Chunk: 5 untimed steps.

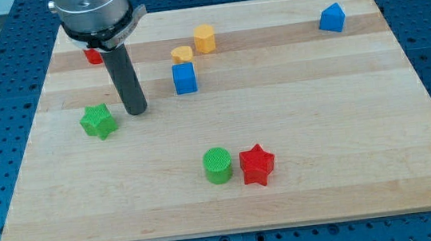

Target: Move the green star to the left side of the board

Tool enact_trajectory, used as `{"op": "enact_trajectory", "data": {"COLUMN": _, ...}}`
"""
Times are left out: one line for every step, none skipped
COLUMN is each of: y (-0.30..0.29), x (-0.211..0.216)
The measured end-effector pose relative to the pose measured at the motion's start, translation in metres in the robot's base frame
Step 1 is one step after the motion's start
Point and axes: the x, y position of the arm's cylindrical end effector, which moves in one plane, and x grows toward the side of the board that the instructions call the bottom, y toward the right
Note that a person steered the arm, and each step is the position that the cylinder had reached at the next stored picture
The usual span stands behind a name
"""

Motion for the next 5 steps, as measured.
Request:
{"op": "enact_trajectory", "data": {"y": -0.013, "x": 0.000}}
{"op": "enact_trajectory", "data": {"y": -0.029, "x": 0.000}}
{"op": "enact_trajectory", "data": {"y": -0.044, "x": 0.000}}
{"op": "enact_trajectory", "data": {"y": -0.038, "x": 0.000}}
{"op": "enact_trajectory", "data": {"y": 0.011, "x": -0.011}}
